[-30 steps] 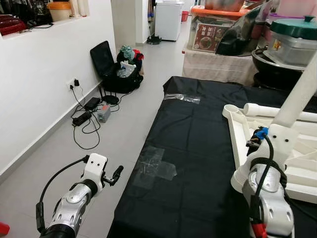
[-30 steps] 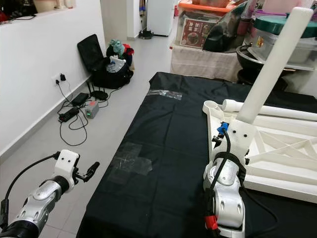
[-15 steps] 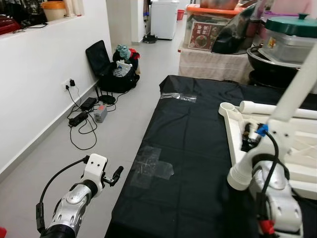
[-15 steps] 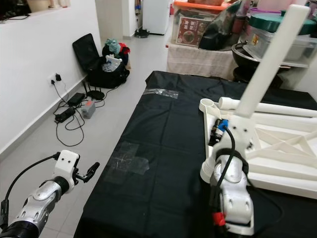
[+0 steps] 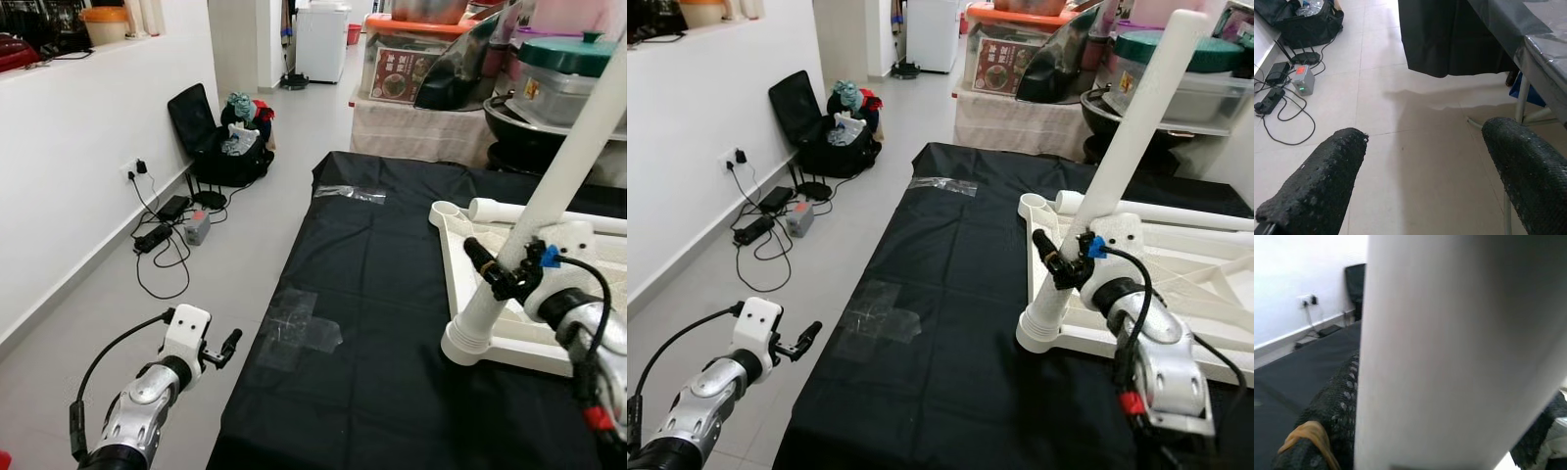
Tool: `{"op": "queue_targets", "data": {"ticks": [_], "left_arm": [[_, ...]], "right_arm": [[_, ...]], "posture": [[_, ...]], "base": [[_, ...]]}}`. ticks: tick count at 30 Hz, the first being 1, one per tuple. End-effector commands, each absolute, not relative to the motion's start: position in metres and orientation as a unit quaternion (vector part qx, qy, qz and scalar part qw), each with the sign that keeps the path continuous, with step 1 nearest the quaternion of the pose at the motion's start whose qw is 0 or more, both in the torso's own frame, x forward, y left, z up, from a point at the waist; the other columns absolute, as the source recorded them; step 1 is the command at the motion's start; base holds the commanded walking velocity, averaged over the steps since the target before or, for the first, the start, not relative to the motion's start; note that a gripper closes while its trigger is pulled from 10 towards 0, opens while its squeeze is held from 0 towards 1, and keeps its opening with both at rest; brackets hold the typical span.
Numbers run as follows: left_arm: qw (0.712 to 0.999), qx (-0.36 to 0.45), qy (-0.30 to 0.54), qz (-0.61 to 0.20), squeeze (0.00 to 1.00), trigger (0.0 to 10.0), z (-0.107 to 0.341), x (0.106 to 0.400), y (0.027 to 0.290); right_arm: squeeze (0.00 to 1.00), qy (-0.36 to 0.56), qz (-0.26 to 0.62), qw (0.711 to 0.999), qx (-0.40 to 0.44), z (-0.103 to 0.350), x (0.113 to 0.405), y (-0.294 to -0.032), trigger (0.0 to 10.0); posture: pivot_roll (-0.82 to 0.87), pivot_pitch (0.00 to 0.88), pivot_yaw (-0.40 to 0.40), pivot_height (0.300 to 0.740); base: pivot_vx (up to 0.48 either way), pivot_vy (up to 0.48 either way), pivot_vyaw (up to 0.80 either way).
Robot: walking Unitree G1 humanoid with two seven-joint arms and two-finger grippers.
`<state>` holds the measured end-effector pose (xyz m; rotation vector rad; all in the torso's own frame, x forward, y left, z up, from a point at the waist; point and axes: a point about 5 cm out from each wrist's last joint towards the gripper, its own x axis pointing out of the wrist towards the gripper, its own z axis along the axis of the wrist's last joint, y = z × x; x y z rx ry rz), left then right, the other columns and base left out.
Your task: Building children table
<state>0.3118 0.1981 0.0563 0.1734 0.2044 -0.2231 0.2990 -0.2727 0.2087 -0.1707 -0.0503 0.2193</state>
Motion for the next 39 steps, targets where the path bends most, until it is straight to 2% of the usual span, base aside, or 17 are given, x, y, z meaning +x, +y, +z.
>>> {"op": "queue_targets", "data": {"ticks": [1, 2, 10, 39], "left_arm": [[0.983, 0.093, 0.109, -0.117, 0.00, 10.0, 0.053, 0.310, 0.196], [0.982, 0.094, 0.110, -0.118, 0.00, 10.0, 0.052, 0.310, 0.196], [0.983, 0.095, 0.111, -0.116, 0.00, 10.0, 0.052, 0.310, 0.199], [0.982, 0.093, 0.111, -0.121, 0.00, 10.0, 0.051, 0.310, 0.194]], "right_arm": [[0.00, -0.019, 0.134, 0.987, -0.081, 0.205, 0.301, -0.268, 10.0], [0.00, -0.012, 0.180, 0.980, -0.082, 0.200, 0.303, -0.261, 10.0], [0.00, -0.018, 0.252, 0.963, -0.091, 0.202, 0.309, -0.256, 10.0], [0.00, -0.036, 0.273, 0.956, -0.105, 0.206, 0.315, -0.264, 10.0]], "posture": [[0.02, 0.000, -0.055, 0.740], [0.03, 0.000, -0.058, 0.740], [0.03, 0.000, -0.066, 0.740], [0.03, 0.000, -0.064, 0.740]], "base": [[0.000, 0.000, 0.00], [0.000, 0.000, 0.00], [0.000, 0.000, 0.00], [0.000, 0.000, 0.00]]}}
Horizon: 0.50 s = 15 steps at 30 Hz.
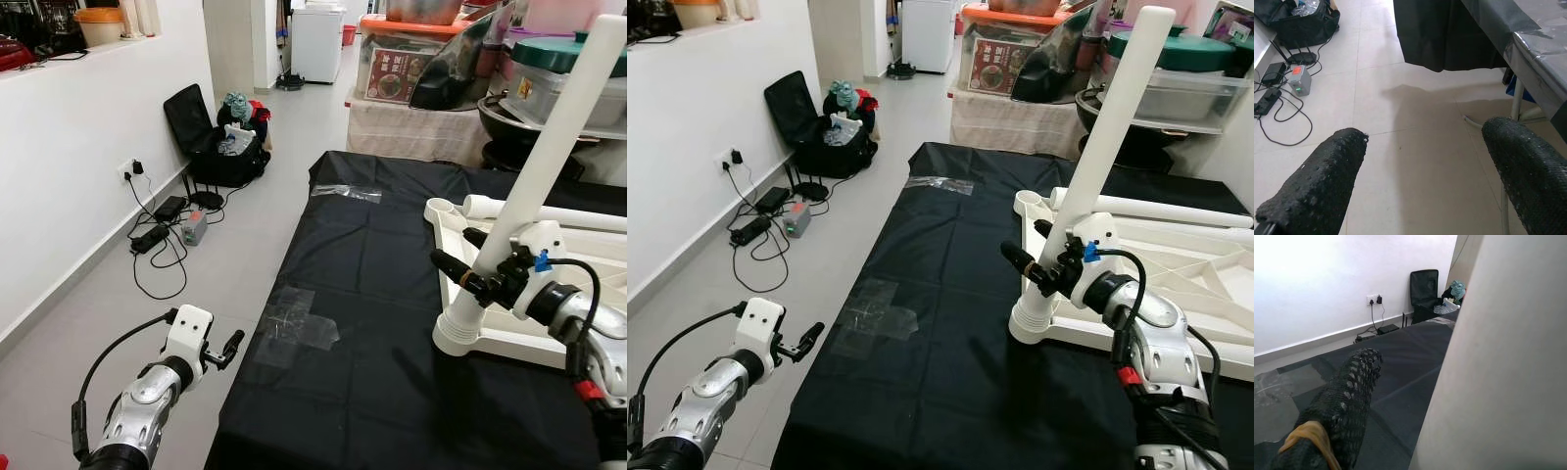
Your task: Building children table
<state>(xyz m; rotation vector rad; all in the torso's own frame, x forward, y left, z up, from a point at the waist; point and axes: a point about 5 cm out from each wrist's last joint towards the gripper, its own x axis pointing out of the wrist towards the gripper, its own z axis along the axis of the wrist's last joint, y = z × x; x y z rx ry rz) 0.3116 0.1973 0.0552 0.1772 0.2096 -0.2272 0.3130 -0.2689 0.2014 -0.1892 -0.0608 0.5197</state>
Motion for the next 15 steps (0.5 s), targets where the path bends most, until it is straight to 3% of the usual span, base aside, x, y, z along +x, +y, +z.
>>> {"op": "queue_targets", "data": {"ticks": [1, 11, 15], "left_arm": [[0.982, 0.093, 0.111, -0.121, 0.00, 10.0, 0.0508, 0.3099, 0.1938], [0.982, 0.093, 0.111, -0.122, 0.00, 10.0, 0.0508, 0.3100, 0.1927], [0.982, 0.092, 0.111, -0.121, 0.00, 10.0, 0.0505, 0.3101, 0.1924]], "right_arm": [[0.00, -0.037, 0.273, 0.956, -0.105, 0.2061, 0.3156, -0.2641, 10.0], [0.00, -0.041, 0.269, 0.956, -0.107, 0.2064, 0.3166, -0.2646, 10.0], [0.00, -0.036, 0.212, 0.970, -0.112, 0.2058, 0.3193, -0.2653, 10.0]], "posture": [[0.03, 0.000, -0.064, 0.740], [0.03, 0.000, -0.063, 0.740], [0.02, 0.000, -0.064, 0.740]], "base": [[0.000, 0.000, 0.00], [0.000, 0.000, 0.00], [0.000, 0.000, 0.00]]}}
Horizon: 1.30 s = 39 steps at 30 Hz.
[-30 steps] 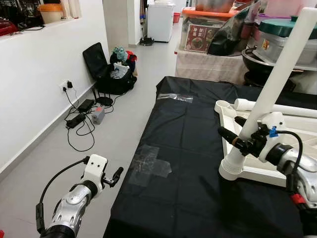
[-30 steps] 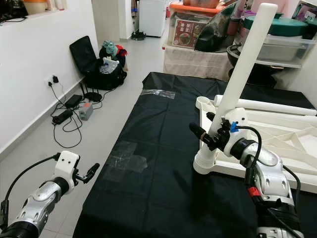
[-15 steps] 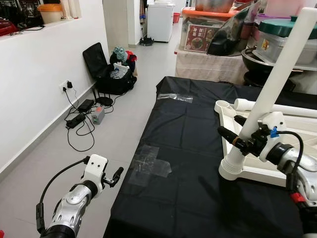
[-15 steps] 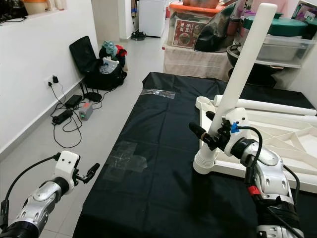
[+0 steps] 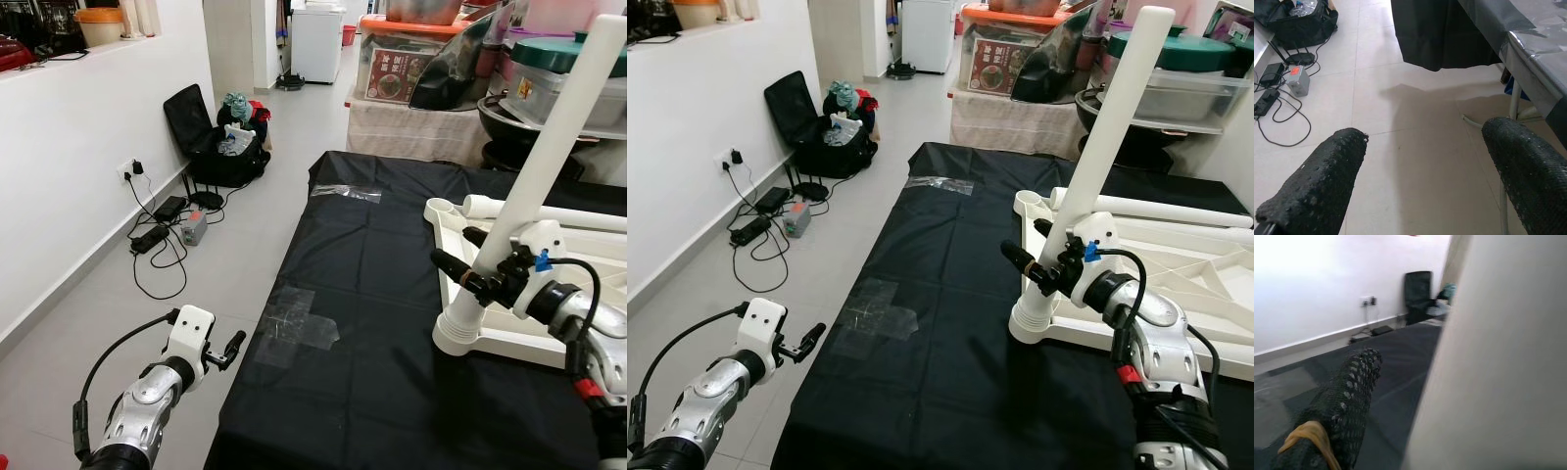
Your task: Building children table
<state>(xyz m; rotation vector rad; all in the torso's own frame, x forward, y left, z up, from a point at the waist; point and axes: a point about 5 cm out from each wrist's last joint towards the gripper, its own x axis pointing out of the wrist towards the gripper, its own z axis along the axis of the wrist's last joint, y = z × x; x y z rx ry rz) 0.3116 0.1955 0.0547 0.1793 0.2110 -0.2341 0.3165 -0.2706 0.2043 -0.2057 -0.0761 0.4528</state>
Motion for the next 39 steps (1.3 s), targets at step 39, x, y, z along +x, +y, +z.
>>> {"op": "queue_targets", "data": {"ticks": [39], "left_arm": [[0.981, 0.095, 0.115, -0.122, 0.00, 10.0, 0.049, 0.311, 0.192]], "right_arm": [[0.00, -0.005, 0.055, 0.997, -0.053, 0.190, 0.308, -0.252, 10.0]], "posture": [[0.02, 0.000, -0.054, 0.740]], "base": [[0.000, 0.000, 0.00]]}}
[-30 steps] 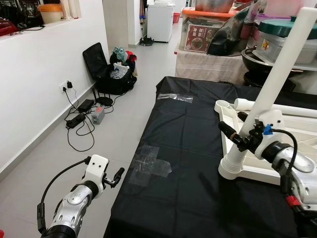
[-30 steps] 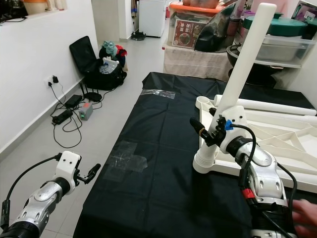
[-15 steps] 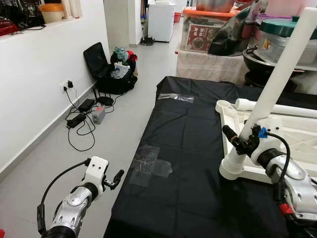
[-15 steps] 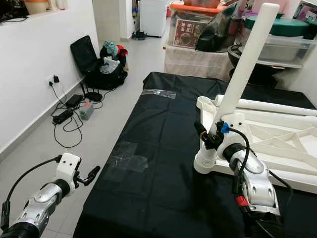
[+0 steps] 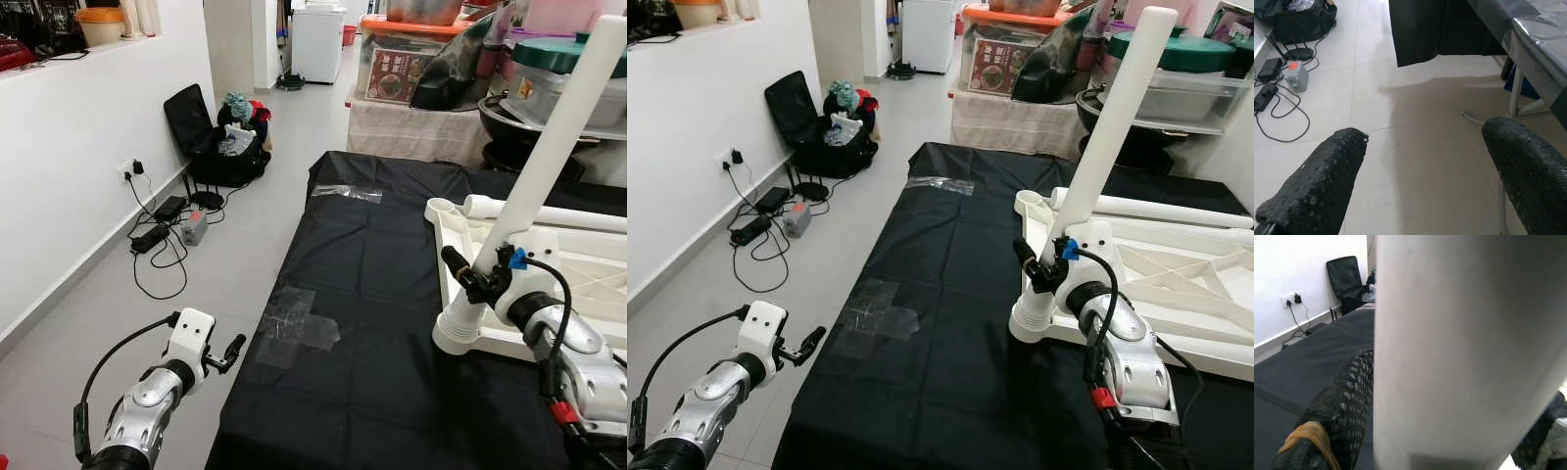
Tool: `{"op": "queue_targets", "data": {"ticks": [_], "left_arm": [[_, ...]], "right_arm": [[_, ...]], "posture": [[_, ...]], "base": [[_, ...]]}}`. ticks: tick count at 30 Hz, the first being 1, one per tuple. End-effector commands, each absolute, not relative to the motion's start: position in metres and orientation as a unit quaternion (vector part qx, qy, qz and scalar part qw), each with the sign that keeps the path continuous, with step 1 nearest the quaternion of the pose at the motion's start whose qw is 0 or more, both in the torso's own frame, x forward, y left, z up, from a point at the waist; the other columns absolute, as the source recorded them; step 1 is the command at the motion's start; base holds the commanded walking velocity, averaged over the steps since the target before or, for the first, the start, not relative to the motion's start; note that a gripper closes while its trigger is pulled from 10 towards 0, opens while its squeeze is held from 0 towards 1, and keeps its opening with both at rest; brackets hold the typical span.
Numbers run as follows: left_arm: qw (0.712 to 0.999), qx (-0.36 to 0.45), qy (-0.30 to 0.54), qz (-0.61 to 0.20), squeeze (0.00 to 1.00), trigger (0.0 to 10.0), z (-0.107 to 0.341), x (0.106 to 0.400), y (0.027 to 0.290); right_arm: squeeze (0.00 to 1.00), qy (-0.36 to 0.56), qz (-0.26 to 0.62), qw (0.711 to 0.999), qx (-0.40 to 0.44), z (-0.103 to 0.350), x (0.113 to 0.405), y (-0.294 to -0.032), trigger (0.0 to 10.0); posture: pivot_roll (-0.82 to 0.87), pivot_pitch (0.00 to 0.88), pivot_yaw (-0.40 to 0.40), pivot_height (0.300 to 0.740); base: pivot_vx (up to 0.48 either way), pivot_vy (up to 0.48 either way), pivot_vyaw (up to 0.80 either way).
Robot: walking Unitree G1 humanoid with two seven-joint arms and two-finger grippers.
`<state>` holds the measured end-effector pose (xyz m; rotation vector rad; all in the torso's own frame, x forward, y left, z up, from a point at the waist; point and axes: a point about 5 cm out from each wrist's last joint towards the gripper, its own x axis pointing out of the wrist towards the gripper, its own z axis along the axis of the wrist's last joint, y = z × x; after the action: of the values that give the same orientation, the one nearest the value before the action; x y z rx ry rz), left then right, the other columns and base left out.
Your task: Building children table
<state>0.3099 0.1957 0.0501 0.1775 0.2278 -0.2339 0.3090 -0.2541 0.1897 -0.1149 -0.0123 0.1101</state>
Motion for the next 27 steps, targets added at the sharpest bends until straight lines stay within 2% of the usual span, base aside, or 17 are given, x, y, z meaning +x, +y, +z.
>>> {"op": "queue_targets", "data": {"ticks": [1, 21, 22, 25, 26, 27], "left_arm": [[0.981, 0.095, 0.116, -0.122, 0.00, 10.0, 0.0488, 0.3108, 0.1922], [0.981, 0.096, 0.117, -0.122, 0.00, 10.0, 0.0484, 0.3106, 0.1930], [0.981, 0.096, 0.116, -0.122, 0.00, 10.0, 0.0485, 0.3106, 0.1931], [0.981, 0.096, 0.116, -0.122, 0.00, 10.0, 0.0485, 0.3107, 0.1931], [0.981, 0.096, 0.116, -0.122, 0.00, 10.0, 0.0485, 0.3107, 0.1931], [0.981, 0.096, 0.116, -0.122, 0.00, 10.0, 0.0485, 0.3107, 0.1931]], "right_arm": [[0.00, -0.005, 0.053, 0.997, -0.052, 0.1905, 0.3083, -0.2519, 10.0], [0.00, -0.006, 0.051, 0.998, -0.046, 0.1904, 0.3067, -0.2479, 10.0], [0.00, -0.010, 0.051, 0.998, -0.044, 0.1913, 0.3065, -0.2477, 3.3], [0.00, -0.012, 0.051, 0.998, -0.042, 0.1920, 0.3062, -0.2476, 3.3], [0.00, -0.019, 0.047, 0.998, -0.039, 0.1937, 0.3057, -0.2481, 0.0], [0.00, -0.019, 0.047, 0.998, -0.039, 0.1937, 0.3057, -0.2481, 0.0]], "posture": [[0.01, 0.000, -0.053, 0.740], [0.01, 0.000, -0.052, 0.740], [0.01, 0.000, -0.052, 0.740], [0.01, 0.000, -0.053, 0.740], [0.01, 0.000, -0.053, 0.740], [0.01, 0.000, -0.053, 0.740]], "base": [[0.000, 0.000, 0.00], [0.000, 0.000, 0.00], [0.000, 0.000, 0.00], [0.000, 0.000, 0.00], [0.000, 0.000, 0.00], [0.000, 0.000, 0.00]]}}
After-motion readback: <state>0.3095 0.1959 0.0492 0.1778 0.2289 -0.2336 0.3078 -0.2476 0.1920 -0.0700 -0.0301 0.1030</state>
